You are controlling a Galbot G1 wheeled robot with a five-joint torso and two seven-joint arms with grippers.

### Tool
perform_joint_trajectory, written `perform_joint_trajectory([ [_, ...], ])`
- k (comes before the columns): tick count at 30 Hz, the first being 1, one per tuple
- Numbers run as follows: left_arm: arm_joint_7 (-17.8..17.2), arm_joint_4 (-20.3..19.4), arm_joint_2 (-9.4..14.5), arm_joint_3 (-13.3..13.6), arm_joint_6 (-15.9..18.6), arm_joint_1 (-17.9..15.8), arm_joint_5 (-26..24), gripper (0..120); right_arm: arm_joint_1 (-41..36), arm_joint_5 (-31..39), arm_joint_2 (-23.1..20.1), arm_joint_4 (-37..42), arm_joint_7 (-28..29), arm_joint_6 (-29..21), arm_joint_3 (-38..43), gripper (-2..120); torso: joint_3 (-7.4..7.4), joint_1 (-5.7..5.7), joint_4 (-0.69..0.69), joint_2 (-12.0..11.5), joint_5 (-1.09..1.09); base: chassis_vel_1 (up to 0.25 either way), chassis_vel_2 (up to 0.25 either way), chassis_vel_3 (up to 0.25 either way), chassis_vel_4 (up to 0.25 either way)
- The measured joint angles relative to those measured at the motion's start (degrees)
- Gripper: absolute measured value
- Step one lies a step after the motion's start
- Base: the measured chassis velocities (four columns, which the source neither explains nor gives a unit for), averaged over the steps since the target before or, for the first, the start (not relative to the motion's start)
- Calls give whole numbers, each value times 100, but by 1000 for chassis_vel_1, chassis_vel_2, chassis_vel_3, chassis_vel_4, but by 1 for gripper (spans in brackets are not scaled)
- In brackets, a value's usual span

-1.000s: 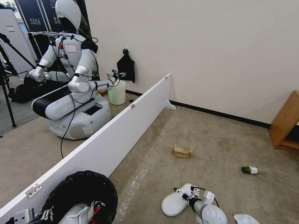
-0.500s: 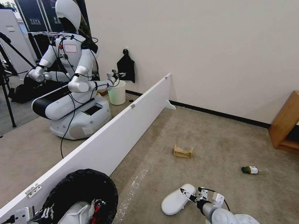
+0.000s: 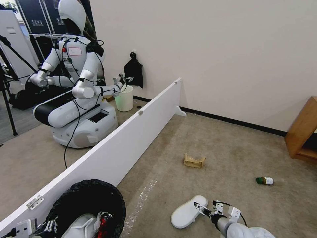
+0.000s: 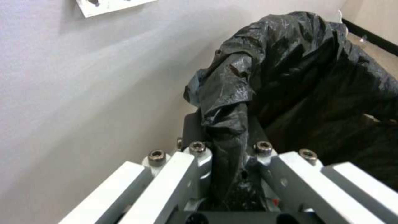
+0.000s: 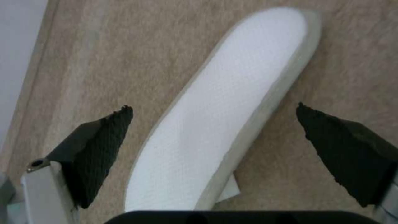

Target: Pick up the trash bin, then pick up the garbage from the floor and place it into the trash bin.

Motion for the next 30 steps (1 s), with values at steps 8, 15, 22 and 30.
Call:
perform_joint_trajectory([
  [8, 2, 11, -15, -14, -1, 13, -3, 4, 242, -2, 210, -492, -23, -6, -86, 100, 0, 0, 0, 0, 0, 0, 0, 0, 0],
  [15, 6, 18, -34, -19, -4, 21, 0, 4, 431, -43, 325, -827, -64, 22, -138, 100, 0, 0, 0, 0, 0, 0, 0, 0, 0],
  [22, 8, 30, -45, -16, -5, 13, 10, 4, 499, -54, 329, -931, -120, 39, -154, 100, 0, 0, 0, 0, 0, 0, 0, 0, 0],
  [30, 8, 49, -44, -7, -5, -4, 13, 4, 527, -82, 327, -921, -230, 70, -175, 77, 0, 0, 0, 0, 0, 0, 0, 0, 0],
])
